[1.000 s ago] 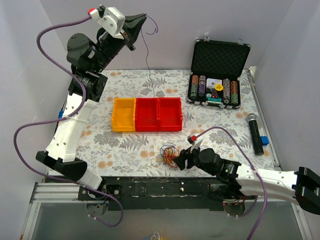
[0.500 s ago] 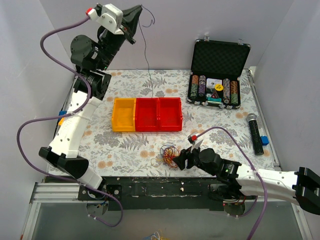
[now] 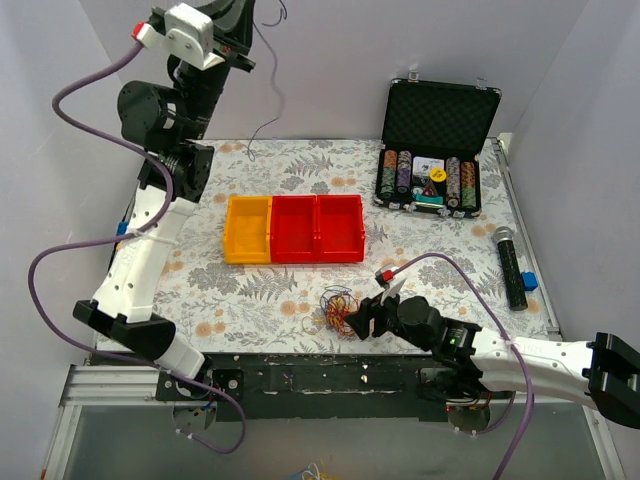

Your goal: Untangle the cables

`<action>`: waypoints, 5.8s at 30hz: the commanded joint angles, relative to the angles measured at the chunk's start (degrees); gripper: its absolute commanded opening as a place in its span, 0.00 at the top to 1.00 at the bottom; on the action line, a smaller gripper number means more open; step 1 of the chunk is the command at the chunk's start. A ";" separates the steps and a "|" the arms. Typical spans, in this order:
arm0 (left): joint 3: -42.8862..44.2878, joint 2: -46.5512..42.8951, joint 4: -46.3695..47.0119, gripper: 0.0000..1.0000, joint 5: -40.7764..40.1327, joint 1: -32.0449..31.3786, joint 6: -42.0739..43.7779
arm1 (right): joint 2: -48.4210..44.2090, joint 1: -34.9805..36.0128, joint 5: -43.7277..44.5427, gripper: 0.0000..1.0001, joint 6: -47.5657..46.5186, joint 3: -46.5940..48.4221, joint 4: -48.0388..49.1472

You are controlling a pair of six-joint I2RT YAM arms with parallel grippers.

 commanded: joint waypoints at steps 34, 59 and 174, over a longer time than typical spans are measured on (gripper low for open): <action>-22.98 -4.73 1.53 1.00 -1.05 -0.02 4.37 | -2.69 0.28 1.40 0.32 1.90 -2.44 1.93; -26.05 -6.83 1.18 1.00 -0.18 -0.10 5.34 | -2.60 0.28 1.40 0.32 1.81 -2.00 1.58; -58.94 -6.49 -39.16 0.22 16.78 -19.79 18.16 | -8.22 0.19 3.51 0.40 3.04 -2.35 -2.90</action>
